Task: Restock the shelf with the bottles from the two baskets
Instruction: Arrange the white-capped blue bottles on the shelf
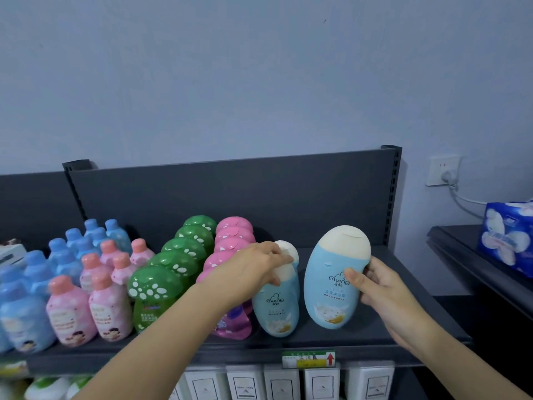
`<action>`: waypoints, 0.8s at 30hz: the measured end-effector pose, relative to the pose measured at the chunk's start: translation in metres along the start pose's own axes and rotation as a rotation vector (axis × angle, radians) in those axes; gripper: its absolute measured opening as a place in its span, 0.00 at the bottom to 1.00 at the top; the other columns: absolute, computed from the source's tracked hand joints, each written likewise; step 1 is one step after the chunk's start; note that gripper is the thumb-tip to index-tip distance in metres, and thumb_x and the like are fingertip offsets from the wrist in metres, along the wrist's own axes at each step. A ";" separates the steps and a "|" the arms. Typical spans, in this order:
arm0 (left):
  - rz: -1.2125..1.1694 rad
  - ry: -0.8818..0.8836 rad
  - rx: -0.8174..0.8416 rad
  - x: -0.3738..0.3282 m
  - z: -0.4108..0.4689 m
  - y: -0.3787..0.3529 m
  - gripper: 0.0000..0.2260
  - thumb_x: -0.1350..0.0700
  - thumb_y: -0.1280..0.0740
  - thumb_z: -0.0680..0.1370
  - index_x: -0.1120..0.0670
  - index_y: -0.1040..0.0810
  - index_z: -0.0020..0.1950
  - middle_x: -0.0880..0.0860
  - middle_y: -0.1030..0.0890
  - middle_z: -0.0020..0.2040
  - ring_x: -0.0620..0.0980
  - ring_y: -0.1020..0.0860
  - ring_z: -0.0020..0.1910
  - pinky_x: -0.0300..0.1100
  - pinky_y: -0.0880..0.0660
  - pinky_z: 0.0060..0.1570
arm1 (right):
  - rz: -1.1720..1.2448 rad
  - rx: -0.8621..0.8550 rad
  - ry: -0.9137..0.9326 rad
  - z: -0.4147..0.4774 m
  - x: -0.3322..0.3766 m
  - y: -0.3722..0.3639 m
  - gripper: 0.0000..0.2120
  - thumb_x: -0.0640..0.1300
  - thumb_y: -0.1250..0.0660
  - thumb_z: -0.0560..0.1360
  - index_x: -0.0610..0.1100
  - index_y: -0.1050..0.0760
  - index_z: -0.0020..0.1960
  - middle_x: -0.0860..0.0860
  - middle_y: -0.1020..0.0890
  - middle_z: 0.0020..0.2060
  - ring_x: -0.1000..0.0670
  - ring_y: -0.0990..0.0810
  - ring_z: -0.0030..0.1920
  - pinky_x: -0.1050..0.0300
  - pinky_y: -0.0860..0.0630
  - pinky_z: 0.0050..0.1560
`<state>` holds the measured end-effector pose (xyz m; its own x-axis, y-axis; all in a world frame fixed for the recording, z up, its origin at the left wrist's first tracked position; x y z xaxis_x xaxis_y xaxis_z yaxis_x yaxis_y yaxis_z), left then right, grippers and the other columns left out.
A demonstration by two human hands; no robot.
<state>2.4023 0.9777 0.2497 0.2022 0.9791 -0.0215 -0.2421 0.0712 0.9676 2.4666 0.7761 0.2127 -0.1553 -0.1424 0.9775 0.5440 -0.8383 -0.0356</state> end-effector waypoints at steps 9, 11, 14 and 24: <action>0.037 -0.028 0.001 0.003 -0.003 0.009 0.22 0.49 0.36 0.78 0.46 0.34 0.73 0.49 0.34 0.68 0.49 0.30 0.62 0.35 0.38 0.55 | 0.026 -0.024 0.009 0.001 0.005 -0.006 0.48 0.70 0.23 0.42 0.48 0.24 0.58 0.53 0.16 0.51 0.54 0.17 0.52 0.61 0.19 0.44; 0.019 -0.041 -0.041 0.007 -0.010 0.015 0.22 0.46 0.37 0.77 0.46 0.32 0.71 0.48 0.33 0.67 0.48 0.30 0.62 0.41 0.31 0.57 | 0.031 -0.016 0.020 0.001 0.010 -0.007 0.48 0.70 0.23 0.43 0.48 0.24 0.58 0.53 0.16 0.51 0.54 0.18 0.53 0.60 0.19 0.45; -0.018 -0.077 -0.163 0.019 -0.027 0.031 0.21 0.42 0.40 0.74 0.47 0.24 0.64 0.46 0.24 0.57 0.44 0.26 0.53 0.43 0.23 0.47 | 0.054 -0.013 0.048 0.002 0.018 -0.010 0.46 0.68 0.22 0.44 0.48 0.23 0.57 0.52 0.16 0.51 0.54 0.18 0.53 0.61 0.20 0.44; -0.010 0.087 -0.007 0.067 -0.069 0.023 0.32 0.34 0.49 0.69 0.48 0.24 0.65 0.47 0.25 0.58 0.47 0.26 0.55 0.42 0.29 0.57 | 0.109 -0.024 0.153 0.016 0.056 -0.021 0.44 0.66 0.21 0.44 0.47 0.23 0.56 0.52 0.16 0.51 0.54 0.17 0.52 0.63 0.20 0.41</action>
<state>2.3443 1.0578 0.2526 0.1209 0.9912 -0.0529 -0.2471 0.0817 0.9655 2.4597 0.7940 0.2716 -0.2212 -0.3095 0.9248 0.5452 -0.8255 -0.1459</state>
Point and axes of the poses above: each hand's wrist, its own z-axis towards the middle knuckle, its own y-axis out of the back of the hand, x = y × z, the point moved 4 cm from there along z, towards the middle knuckle
